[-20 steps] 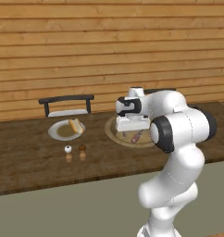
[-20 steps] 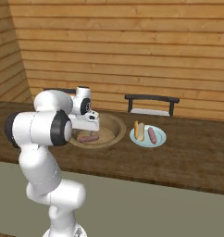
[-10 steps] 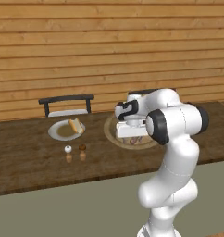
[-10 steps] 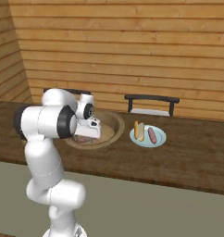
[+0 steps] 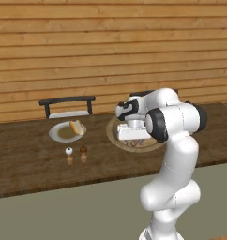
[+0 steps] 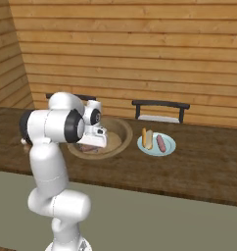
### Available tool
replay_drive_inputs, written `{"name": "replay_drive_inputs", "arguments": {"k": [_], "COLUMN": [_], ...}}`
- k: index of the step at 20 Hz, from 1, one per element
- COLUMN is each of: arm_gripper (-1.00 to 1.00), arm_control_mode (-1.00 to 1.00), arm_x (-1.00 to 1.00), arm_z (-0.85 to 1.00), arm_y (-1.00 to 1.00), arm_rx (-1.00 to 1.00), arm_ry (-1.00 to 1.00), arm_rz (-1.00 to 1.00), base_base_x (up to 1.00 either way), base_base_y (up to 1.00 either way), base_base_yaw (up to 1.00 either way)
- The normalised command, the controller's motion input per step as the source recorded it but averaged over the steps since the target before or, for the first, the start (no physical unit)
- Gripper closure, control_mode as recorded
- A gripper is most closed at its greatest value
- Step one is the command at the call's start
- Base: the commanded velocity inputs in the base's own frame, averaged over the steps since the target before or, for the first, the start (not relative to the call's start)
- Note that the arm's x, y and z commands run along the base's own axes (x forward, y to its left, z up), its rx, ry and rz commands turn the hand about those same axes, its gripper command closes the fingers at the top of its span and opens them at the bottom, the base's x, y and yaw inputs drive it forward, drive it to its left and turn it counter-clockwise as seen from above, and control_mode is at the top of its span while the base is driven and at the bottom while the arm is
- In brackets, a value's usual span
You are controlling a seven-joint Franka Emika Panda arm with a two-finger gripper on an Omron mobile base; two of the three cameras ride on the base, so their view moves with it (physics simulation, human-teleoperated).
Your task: Place one bun and one sausage from the bowl on each plate.
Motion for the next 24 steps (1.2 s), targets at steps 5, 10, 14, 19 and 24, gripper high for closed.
{"name": "replay_drive_inputs", "arguments": {"k": [5,10,14,19,24], "arm_gripper": [1.00,1.00,1.00,1.00,1.00], "arm_control_mode": [-1.00,-1.00,-1.00,-1.00,-1.00], "arm_x": [0.00,-0.04,-0.03,-0.18,-0.44], "arm_z": [-0.06,0.16,0.95,0.96,0.51], "arm_y": [0.00,0.00,0.00,0.10,0.42], "arm_rx": [0.00,0.00,0.08,0.15,0.14], "arm_ry": [0.10,0.03,0.00,-0.12,-0.30], "arm_rz": [0.00,0.00,0.03,0.05,0.24], "base_base_x": [0.00,0.00,0.00,0.00,0.00], "base_base_y": [0.00,0.00,0.00,0.00,0.00], "base_base_yaw": [0.00,0.00,0.00,0.00,0.00]}}
